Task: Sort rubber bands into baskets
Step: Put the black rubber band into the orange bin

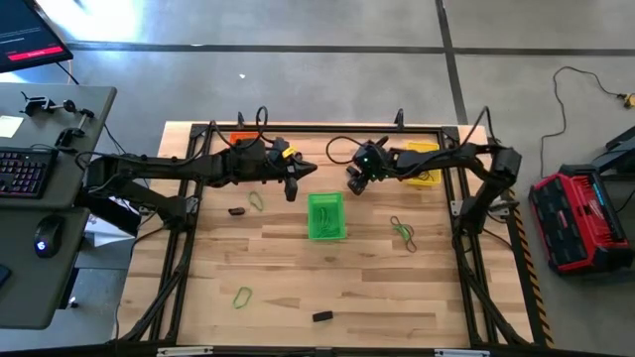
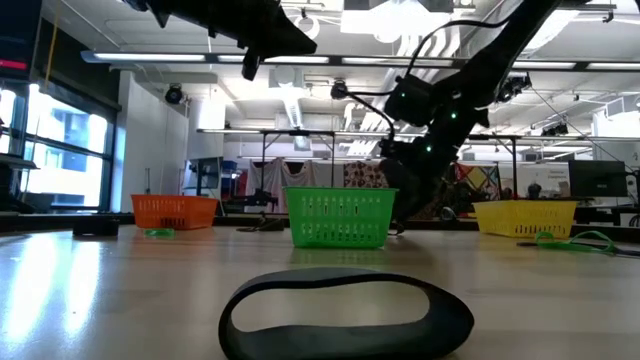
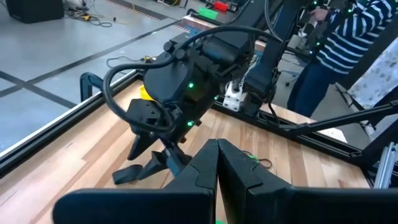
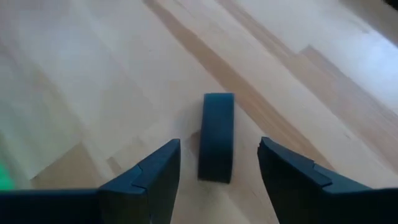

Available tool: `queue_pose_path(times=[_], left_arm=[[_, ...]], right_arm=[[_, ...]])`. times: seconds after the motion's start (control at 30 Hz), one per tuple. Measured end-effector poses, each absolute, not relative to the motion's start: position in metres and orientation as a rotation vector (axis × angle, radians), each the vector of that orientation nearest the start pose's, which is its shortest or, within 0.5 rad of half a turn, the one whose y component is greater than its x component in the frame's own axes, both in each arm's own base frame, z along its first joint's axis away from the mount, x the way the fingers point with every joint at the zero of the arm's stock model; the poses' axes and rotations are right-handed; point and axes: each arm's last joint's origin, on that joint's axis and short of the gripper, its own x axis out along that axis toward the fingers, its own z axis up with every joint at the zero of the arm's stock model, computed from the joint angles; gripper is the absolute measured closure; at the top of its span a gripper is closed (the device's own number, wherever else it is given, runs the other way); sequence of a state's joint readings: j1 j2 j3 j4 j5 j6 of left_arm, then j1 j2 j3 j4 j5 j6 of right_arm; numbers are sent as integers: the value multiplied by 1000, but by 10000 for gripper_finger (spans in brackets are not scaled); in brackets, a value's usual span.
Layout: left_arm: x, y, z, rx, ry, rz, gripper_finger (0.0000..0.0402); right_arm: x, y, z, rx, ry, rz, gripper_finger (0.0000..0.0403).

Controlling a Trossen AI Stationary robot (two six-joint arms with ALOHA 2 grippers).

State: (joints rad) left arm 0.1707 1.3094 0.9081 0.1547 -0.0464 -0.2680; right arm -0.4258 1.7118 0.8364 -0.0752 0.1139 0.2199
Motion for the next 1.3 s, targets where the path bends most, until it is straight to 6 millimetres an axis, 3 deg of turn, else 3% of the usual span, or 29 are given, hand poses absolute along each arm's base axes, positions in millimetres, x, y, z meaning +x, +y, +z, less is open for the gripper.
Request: queue_pose_path(times=[0.2, 0.5, 0.67, 1.0, 1.13, 1.3], left_arm=[[290, 51, 294, -294, 215, 252, 401], [289, 52, 293, -295, 231, 271, 402], [289, 52, 291, -306, 242, 278, 402], [281, 57, 275, -390, 394, 410, 402], [281, 56, 274, -391, 405, 407, 402], [281, 55, 274, -391, 406, 404, 402]], right_arm=[[288, -135, 132, 337, 896, -615, 232], [289, -134, 132, 378, 889, -555, 350], [289, -133, 133, 389, 885, -560, 395], [290, -132, 133, 465, 860, -578, 377], [291, -132, 135, 483, 845, -536, 391], [292, -126, 154, 492, 780, -463, 398]])
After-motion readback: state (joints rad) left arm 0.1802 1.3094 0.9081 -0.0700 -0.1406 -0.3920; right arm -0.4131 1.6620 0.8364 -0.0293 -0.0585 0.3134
